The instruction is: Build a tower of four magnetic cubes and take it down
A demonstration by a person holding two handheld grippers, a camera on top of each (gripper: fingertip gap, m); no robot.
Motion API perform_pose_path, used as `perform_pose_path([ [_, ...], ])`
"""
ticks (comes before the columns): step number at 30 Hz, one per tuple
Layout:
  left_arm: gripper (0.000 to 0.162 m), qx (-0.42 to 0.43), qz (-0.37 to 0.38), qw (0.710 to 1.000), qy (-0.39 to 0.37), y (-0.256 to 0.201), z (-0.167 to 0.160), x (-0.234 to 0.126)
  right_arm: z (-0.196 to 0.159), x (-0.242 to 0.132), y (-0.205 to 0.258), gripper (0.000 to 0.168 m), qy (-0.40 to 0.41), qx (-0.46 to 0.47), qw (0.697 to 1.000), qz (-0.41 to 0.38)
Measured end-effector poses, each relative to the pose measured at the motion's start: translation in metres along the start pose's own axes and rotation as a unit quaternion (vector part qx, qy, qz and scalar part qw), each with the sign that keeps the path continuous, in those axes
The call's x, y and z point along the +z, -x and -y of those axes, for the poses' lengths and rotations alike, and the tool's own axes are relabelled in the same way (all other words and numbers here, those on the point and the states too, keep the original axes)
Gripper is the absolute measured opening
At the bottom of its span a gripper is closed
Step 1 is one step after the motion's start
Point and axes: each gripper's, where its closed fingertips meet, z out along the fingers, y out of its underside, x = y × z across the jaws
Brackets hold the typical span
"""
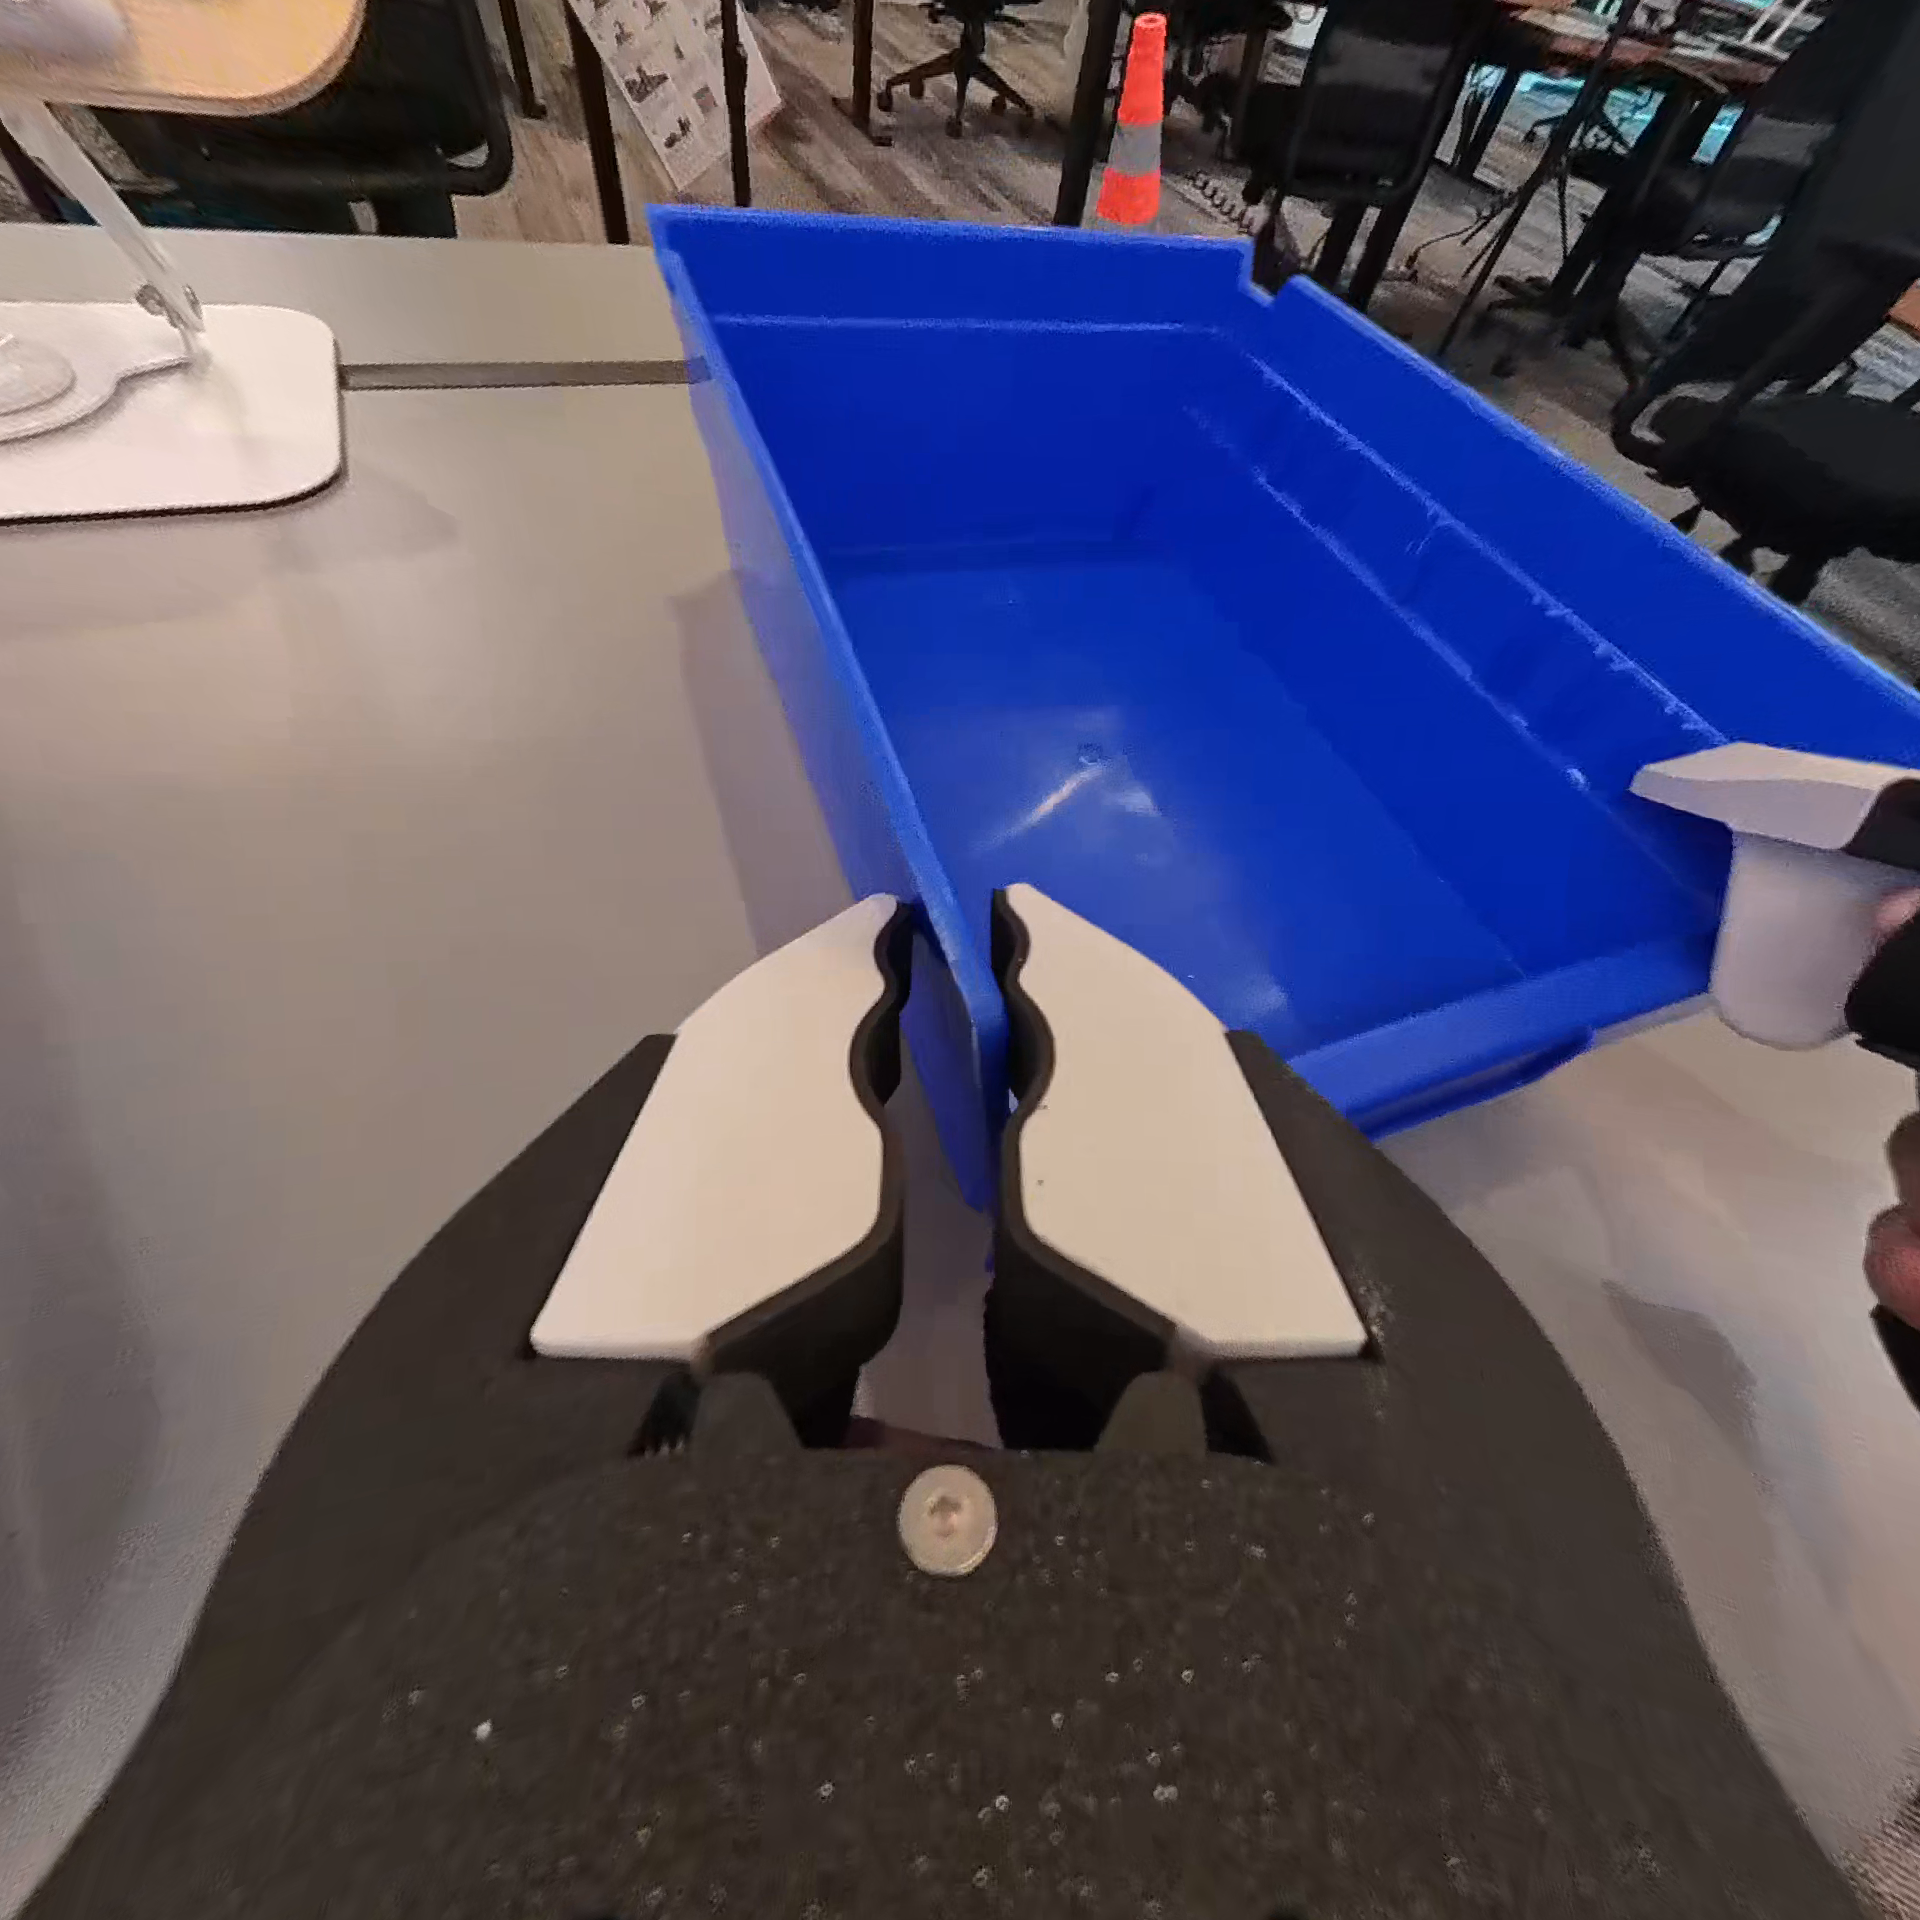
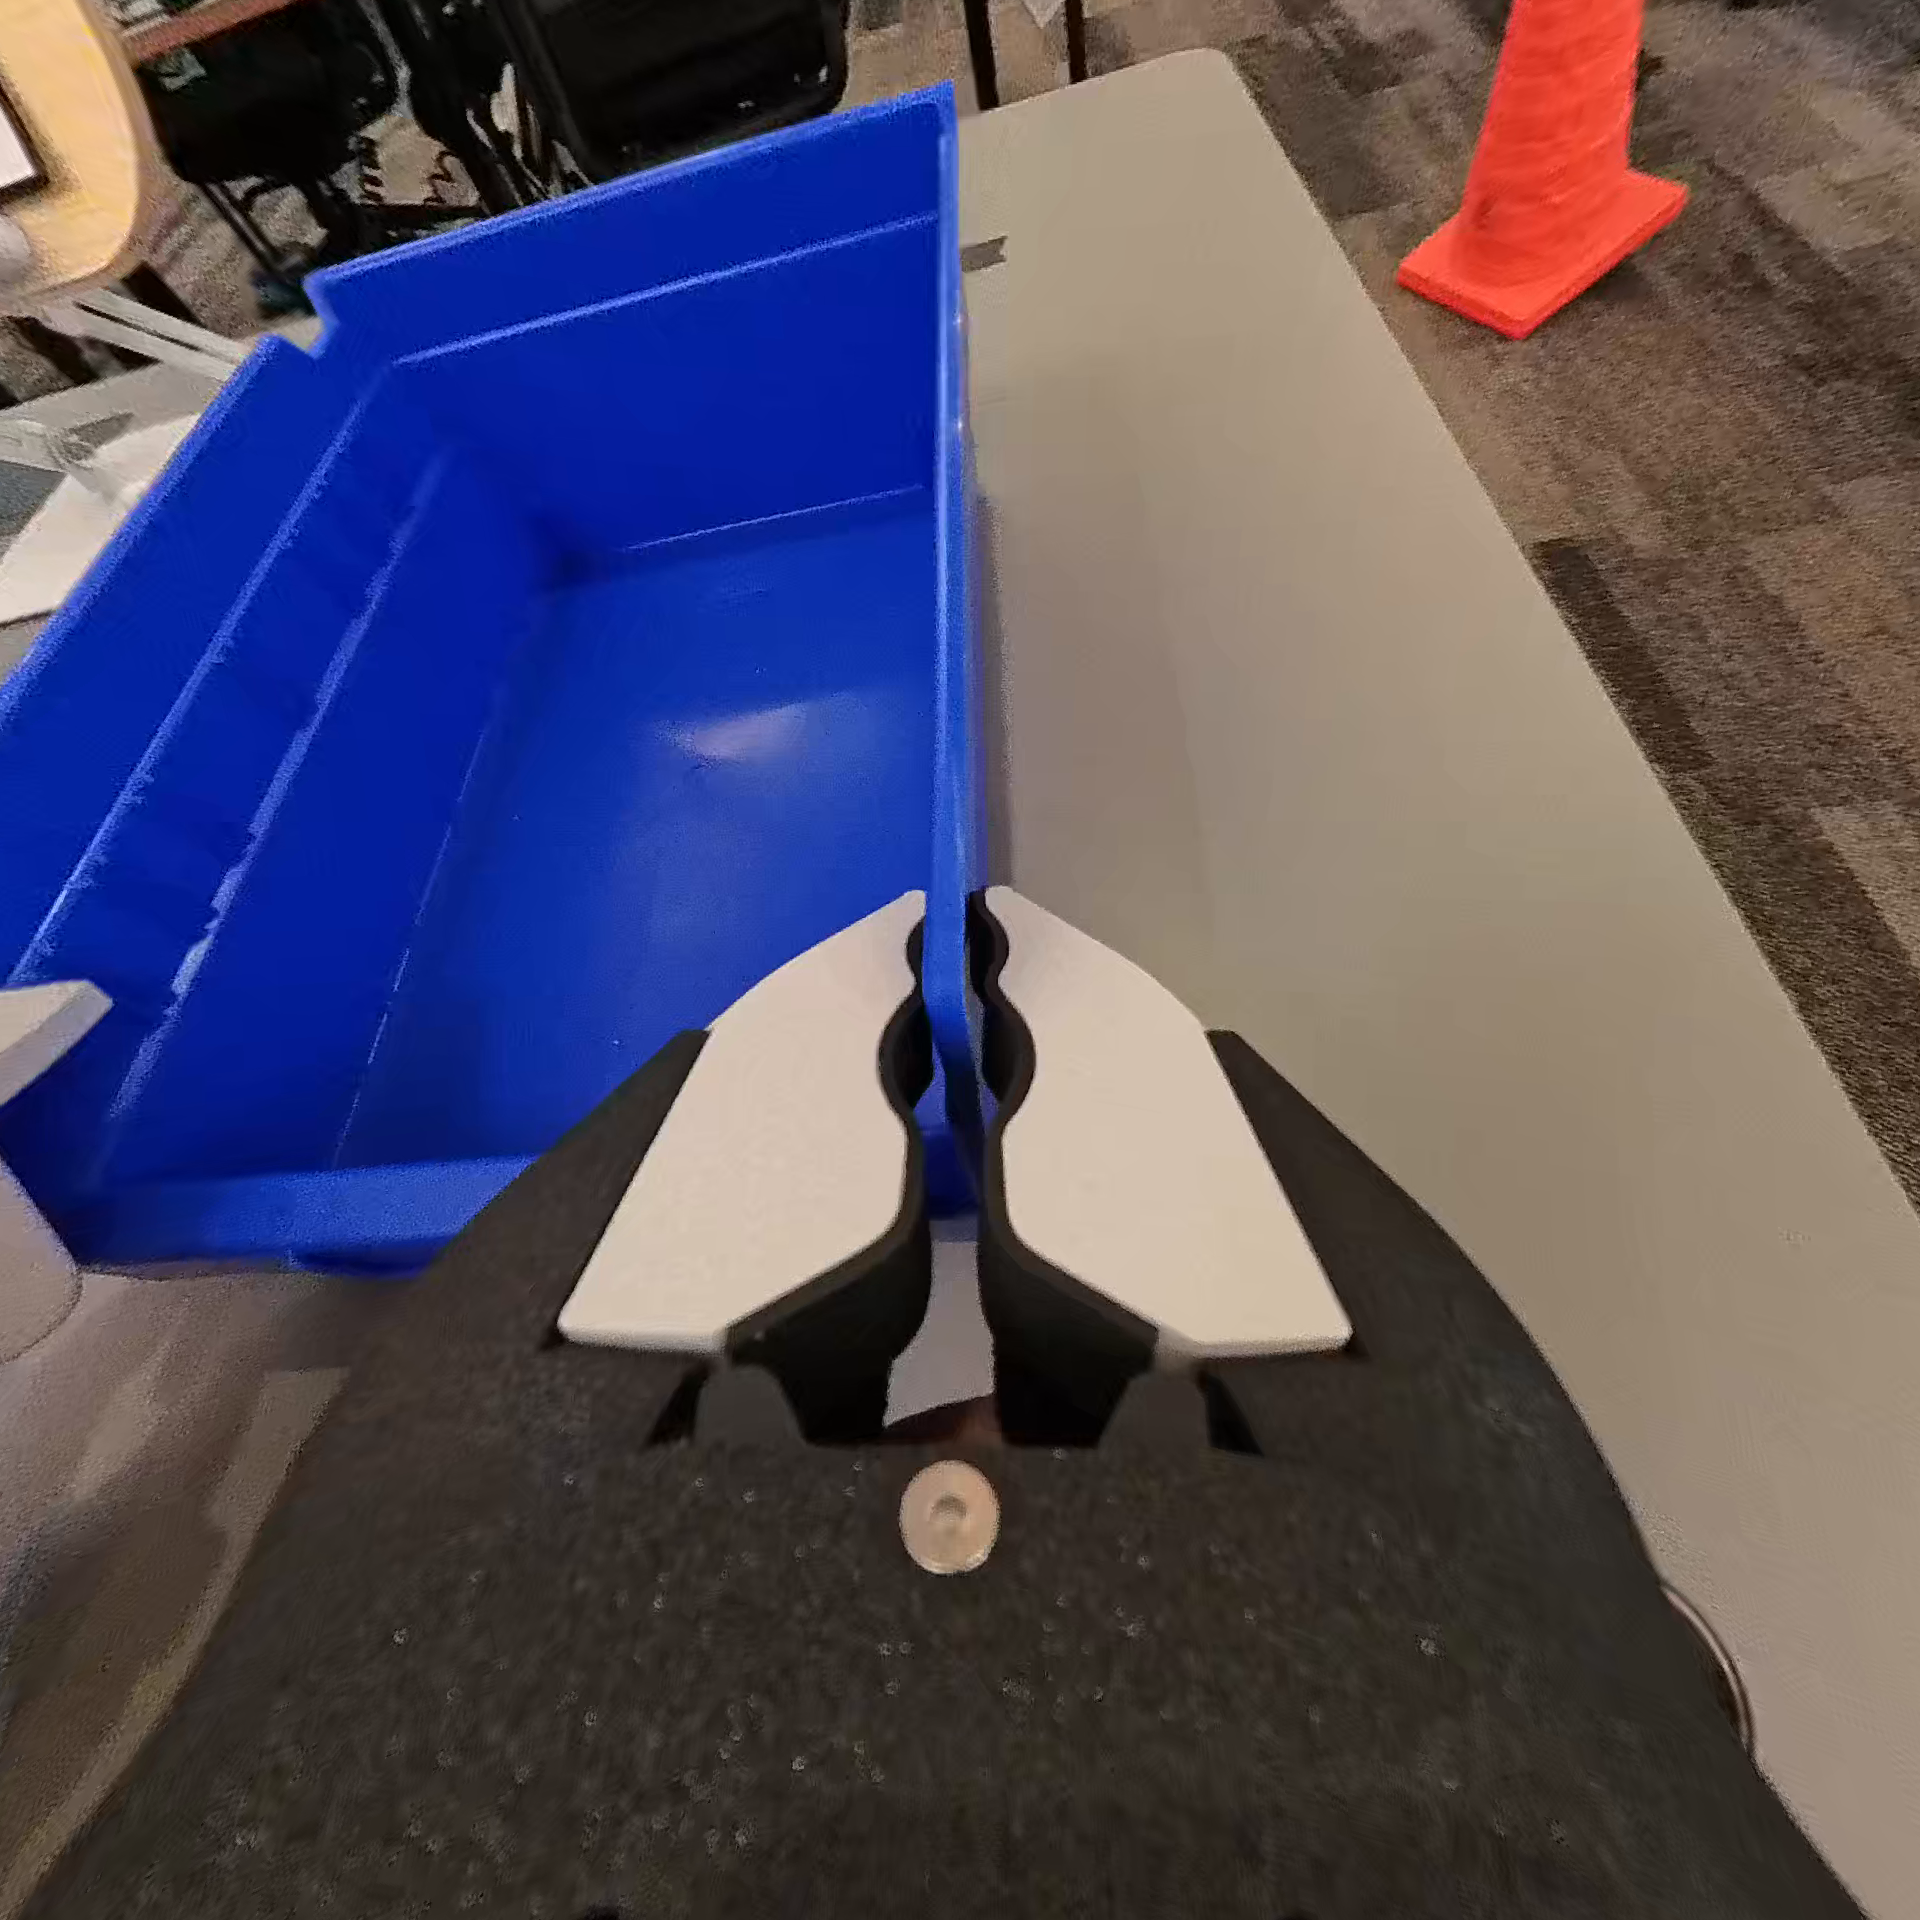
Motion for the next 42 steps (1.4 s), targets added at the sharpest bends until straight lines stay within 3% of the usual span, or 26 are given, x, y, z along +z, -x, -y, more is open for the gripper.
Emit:
perform_pose_path([
  [7, 0.026, 0.019, -0.028, 0.999, -0.004, -0.011, -0.002, 0.001, 0.004, 0.009, -0.008, 0.005, -0.002, 0.013, 1.0, 0.021],
  [9, 0.061, 0.003, -0.047, 0.999, 0.009, -0.01, -0.002, -0.004, 0.005, 0.007, -0.013, 0.016, -0.012, 0.024, 1.0, 0.012],
  [11, 0.065, 0.011, -0.06, 0.998, 0.005, -0.003, 0.004, -0.019, 0.01, -0.001, -0.018, 0.037, -0.024, 0.017, 1.0, -0.009],
  [16, 0.064, 0.07, -0.098, 0.992, -0.045, 0.027, 0.035, -0.102, 0.063, -0.058, -0.004, 0.045, -0.135, 0.014, 0.99, -0.037],
  [19, 0.059, 0.112, -0.047, 0.989, -0.09, 0.088, 0.055, -0.164, 0.1, -0.089, 0.064, 0.041, -0.203, -0.014, 0.979, 0.034],
  [21, 0.057, 0.11, 0.02, 0.988, -0.111, 0.15, 0.06, -0.2, 0.106, -0.093, 0.131, 0.041, -0.207, -0.06, 0.972, 0.096],
  [23, 0.058, 0.089, 0.094, 0.986, -0.108, 0.215, 0.051, -0.228, 0.092, -0.087, 0.21, 0.041, -0.186, -0.096, 0.961, 0.182],
  [26, 0.059, 0.014, 0.175, 0.982, -0.077, 0.295, 0.016, -0.247, 0.036, -0.066, 0.319, 0.042, -0.124, -0.108, 0.94, 0.299],
  [28, 0.059, -0.06, 0.182, 0.98, -0.049, 0.319, -0.014, -0.248, -0.003, -0.047, 0.356, 0.044, -0.097, -0.15, 0.938, 0.296],
  [30, 0.051, -0.094, 0.173, 0.98, -0.041, 0.325, -0.036, -0.242, -0.025, -0.027, 0.364, 0.044, -0.095, -0.2, 0.943, 0.248],
  [32, 0.051, -0.078, 0.183, 0.98, -0.021, 0.327, -0.05, -0.234, -0.048, -0.016, 0.375, 0.047, -0.055, -0.197, 0.943, 0.261],
  [36, 0.05, -0.058, 0.174, 0.983, -0.021, 0.318, -0.048, -0.214, -0.076, -0.002, 0.382, 0.05, -0.018, -0.169, 0.952, 0.253],
  [40, 0.035, -0.074, 0.154, 0.985, -0.022, 0.313, -0.045, -0.2, -0.086, 0.005, 0.385, 0.028, -0.018, -0.174, 0.959, 0.225],
  [41, 0.028, -0.077, 0.164, 0.983, -0.027, 0.316, -0.044, -0.202, -0.085, 0.005, 0.383, 0.021, -0.028, -0.165, 0.962, 0.214],
  [42, 0.011, -0.078, 0.184, 0.979, -0.039, 0.323, -0.041, -0.207, -0.083, 0.004, 0.379, 0.009, -0.04, -0.161, 0.966, 0.199],
])
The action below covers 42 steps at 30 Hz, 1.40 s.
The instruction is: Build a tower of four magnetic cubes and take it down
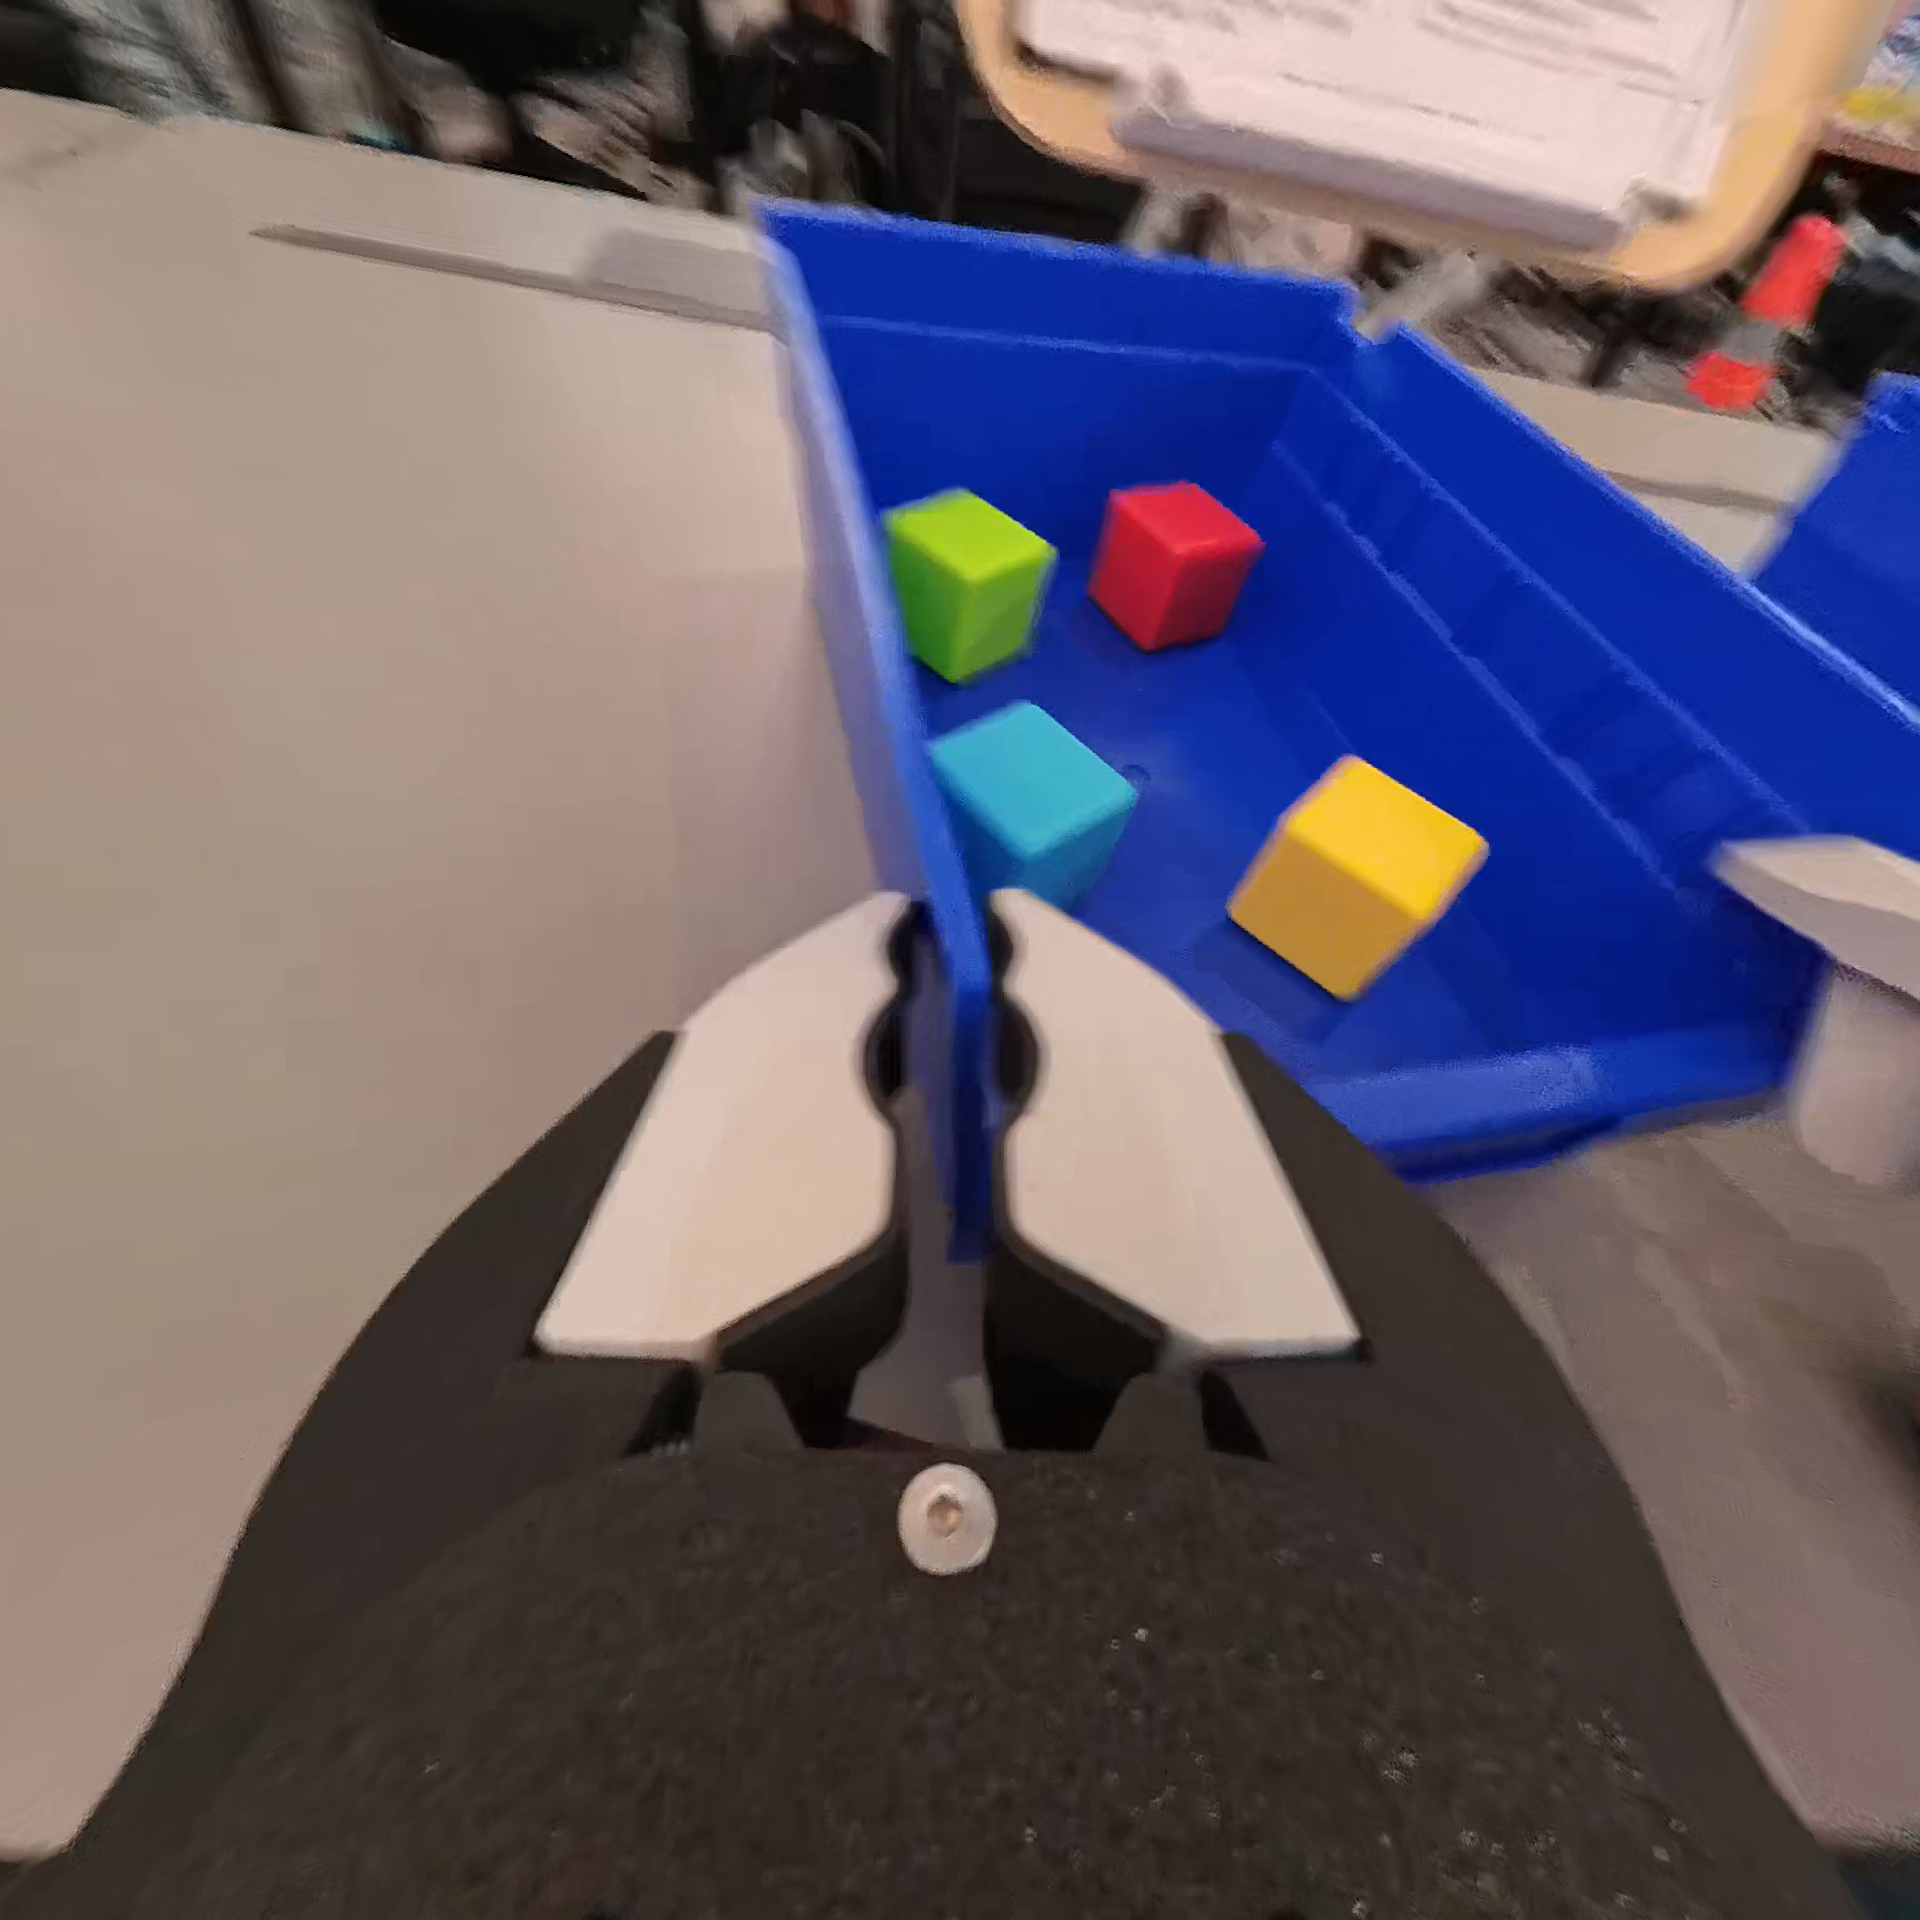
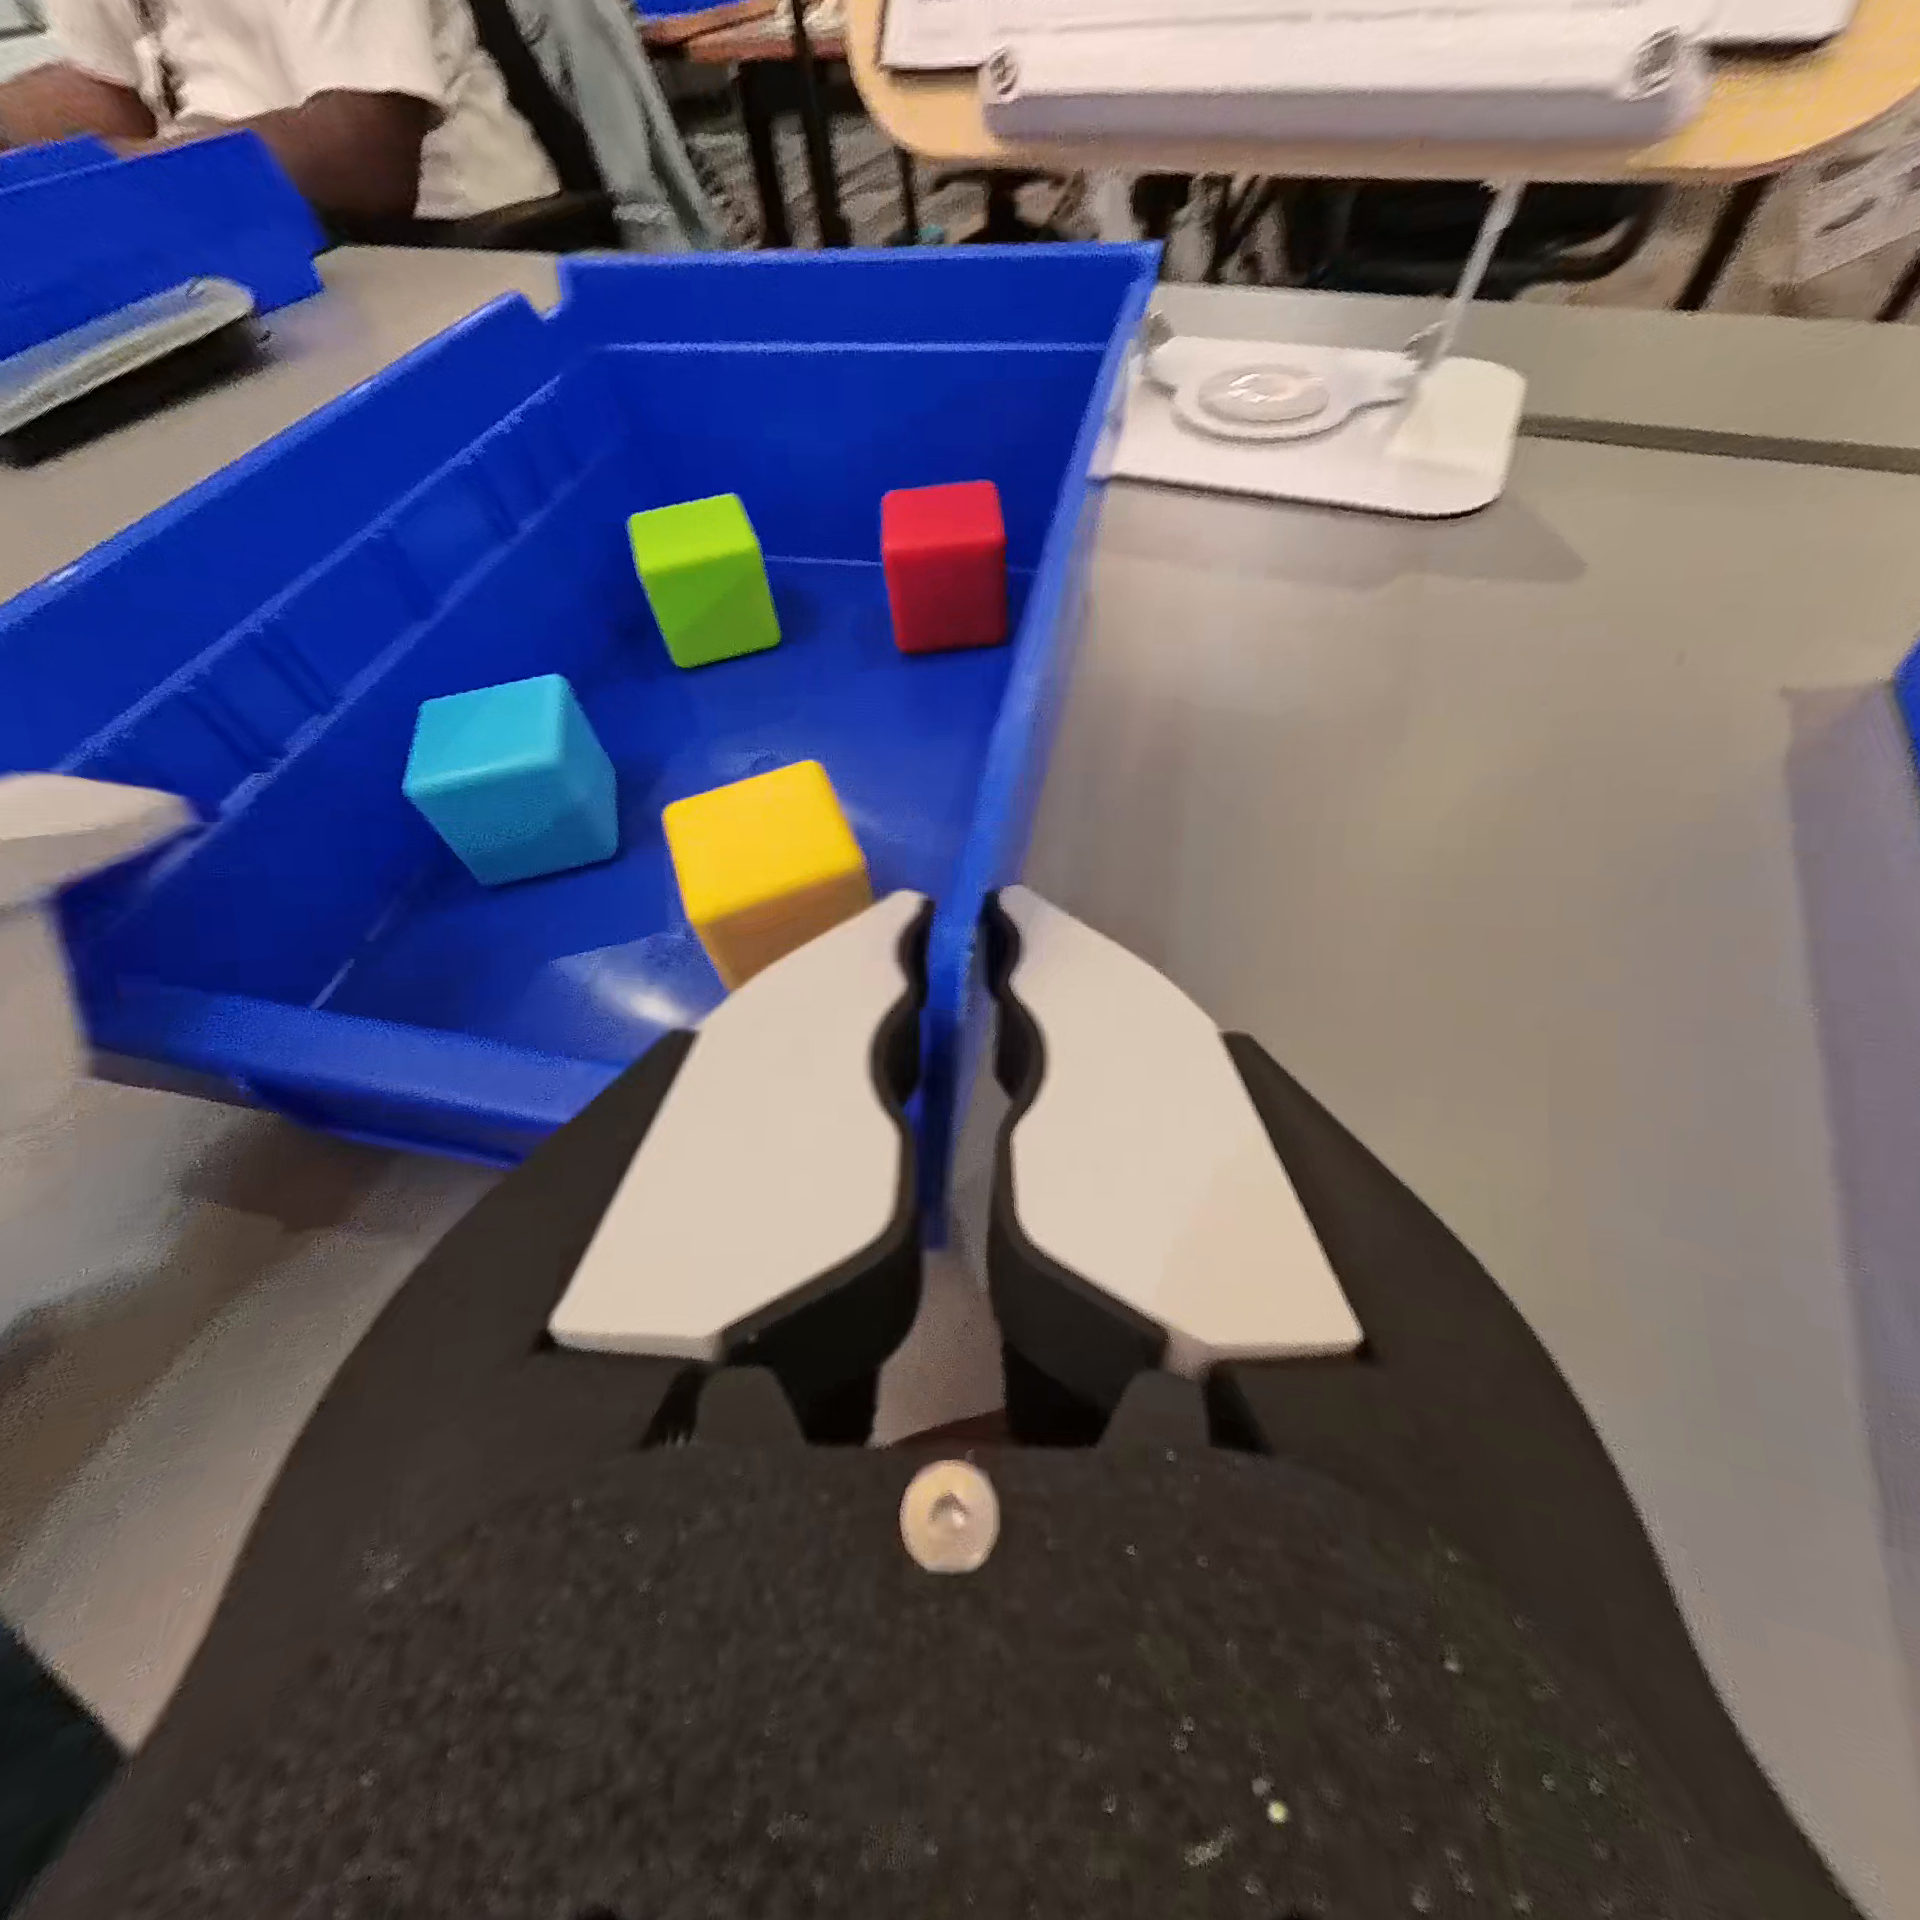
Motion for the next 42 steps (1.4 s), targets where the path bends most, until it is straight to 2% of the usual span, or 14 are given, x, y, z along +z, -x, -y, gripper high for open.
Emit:
perform_pose_path([
  [3, 0.003, 0.003, 0.034, 0.999, -0.016, 0.012, 0.005, -0.004, 0.0, -0.003, 0.006, 0.005, -0.011, 0.005, 1.0, -0.023],
  [8, 0.002, -0.009, 0.048, 0.999, -0.001, 0.039, 0.012, 0.002, 0.013, 0.005, 0.031, 0.005, -0.026, 0.059, 0.996, -0.057],
  [10, 0.002, -0.014, 0.047, 0.999, 0.006, 0.061, 0.02, 0.005, 0.025, 0.013, 0.05, 0.005, -0.038, 0.052, 0.996, -0.068],
  [13, 0.002, -0.006, 0.046, 0.999, -0.002, 0.099, 0.043, 0.005, 0.044, 0.033, 0.084, 0.005, -0.054, 0.063, 0.994, -0.065],
  [18, 0.002, 0.07, 0.058, 0.996, 0.0, 0.172, 0.078, 0.011, 0.057, 0.077, 0.146, 0.005, -0.05, 0.068, 0.995, -0.061],
  [25, 0.002, 0.058, 0.033, 0.998, 0.004, 0.245, 0.076, 0.03, 0.057, 0.116, 0.206, 0.006, -0.035, 0.057, 0.995, -0.074],
  [32, 0.002, 0.083, 0.029, 0.996, 0.013, 0.27, 0.069, 0.043, 0.035, 0.136, 0.223, 0.008, -0.008, 0.074, 0.995, -0.061],
  [38, 0.002, 0.054, 0.011, 0.998, 0.006, 0.271, 0.068, 0.053, 0.039, 0.14, 0.223, 0.013, 0.0, 0.097, 0.995, -0.033],
  [40, 0.003, 0.032, 0.0, 0.999, -0.006, 0.271, 0.069, 0.054, 0.04, 0.141, 0.226, 0.02, -0.004, 0.083, 0.996, -0.015],
  [41, 0.004, 0.021, -0.003, 1.0, -0.019, 0.272, 0.071, 0.053, 0.04, 0.14, 0.227, 0.022, -0.004, 0.078, 0.997, -0.004],
  [42, 0.014, 0.015, -0.001, 0.999, -0.033, 0.272, 0.074, 0.05, 0.041, 0.137, 0.227, 0.028, -0.005, 0.074, 0.997, 0.004],
])
